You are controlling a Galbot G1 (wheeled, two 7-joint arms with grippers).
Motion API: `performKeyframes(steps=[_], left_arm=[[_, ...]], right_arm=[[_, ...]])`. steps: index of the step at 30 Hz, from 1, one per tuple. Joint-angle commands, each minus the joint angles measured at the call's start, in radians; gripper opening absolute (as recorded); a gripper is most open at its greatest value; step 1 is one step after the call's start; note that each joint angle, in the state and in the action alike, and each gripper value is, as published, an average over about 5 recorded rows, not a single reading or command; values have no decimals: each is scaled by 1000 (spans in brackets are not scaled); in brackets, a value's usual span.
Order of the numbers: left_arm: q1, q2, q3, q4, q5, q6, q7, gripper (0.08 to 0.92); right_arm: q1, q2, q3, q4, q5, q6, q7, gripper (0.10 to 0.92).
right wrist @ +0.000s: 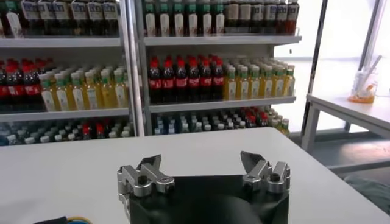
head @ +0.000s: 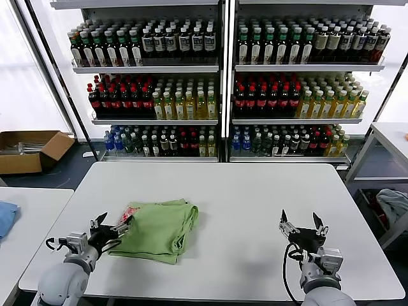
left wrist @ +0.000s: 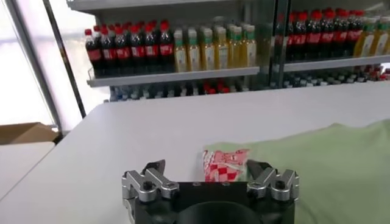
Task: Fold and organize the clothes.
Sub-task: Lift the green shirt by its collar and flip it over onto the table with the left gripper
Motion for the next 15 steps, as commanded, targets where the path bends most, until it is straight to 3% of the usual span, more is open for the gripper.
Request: performKeyframes(steps=[1,15], left_arm=[[14,-4,-12,-48,-115,34,21,823],[-28,-25,12,101,-127,11,45,823]], right_arm=[[0,2,-11,1,-13,1,0,823],[-33,-7,14,21,-13,3,-2,823]])
